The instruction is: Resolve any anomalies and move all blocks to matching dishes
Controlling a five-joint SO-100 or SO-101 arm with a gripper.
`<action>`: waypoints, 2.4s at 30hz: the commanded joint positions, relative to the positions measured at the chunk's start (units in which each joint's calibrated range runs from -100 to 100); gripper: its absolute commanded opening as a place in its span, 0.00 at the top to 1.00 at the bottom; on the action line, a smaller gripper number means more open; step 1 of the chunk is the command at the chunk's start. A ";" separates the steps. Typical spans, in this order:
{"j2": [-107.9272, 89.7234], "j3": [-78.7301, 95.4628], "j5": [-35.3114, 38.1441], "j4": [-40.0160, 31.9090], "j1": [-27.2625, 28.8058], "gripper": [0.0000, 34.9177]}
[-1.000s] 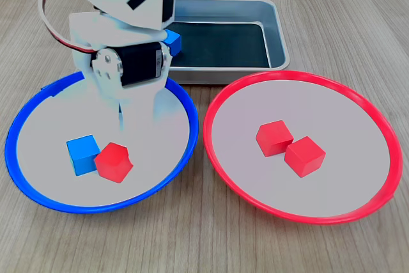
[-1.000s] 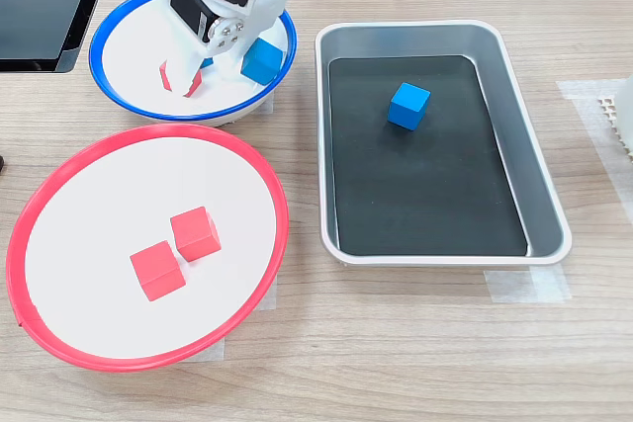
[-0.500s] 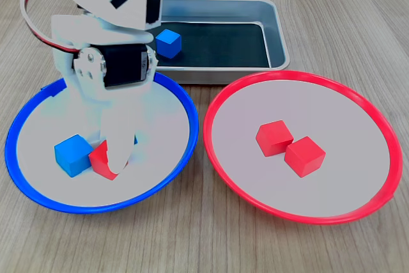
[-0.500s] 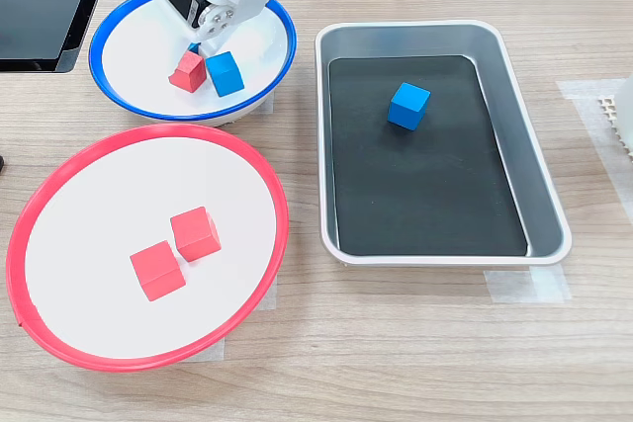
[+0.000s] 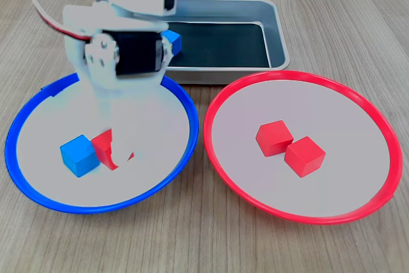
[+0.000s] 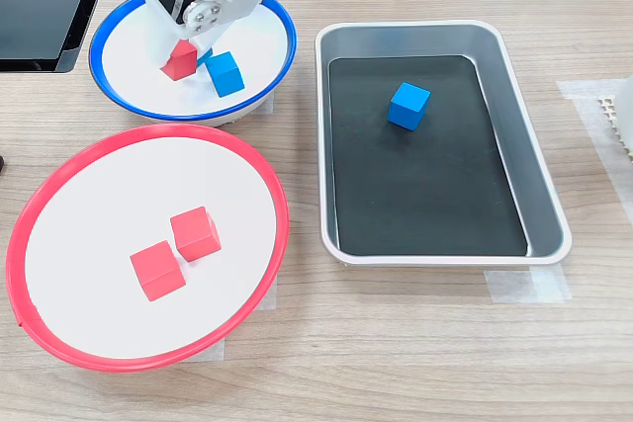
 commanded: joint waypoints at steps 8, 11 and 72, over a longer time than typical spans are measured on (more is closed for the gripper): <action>-18.37 6.81 -11.09 0.73 -12.59 0.99; -19.13 10.81 -12.60 -1.25 -15.79 0.99; -43.35 67.53 14.90 2.38 3.97 0.99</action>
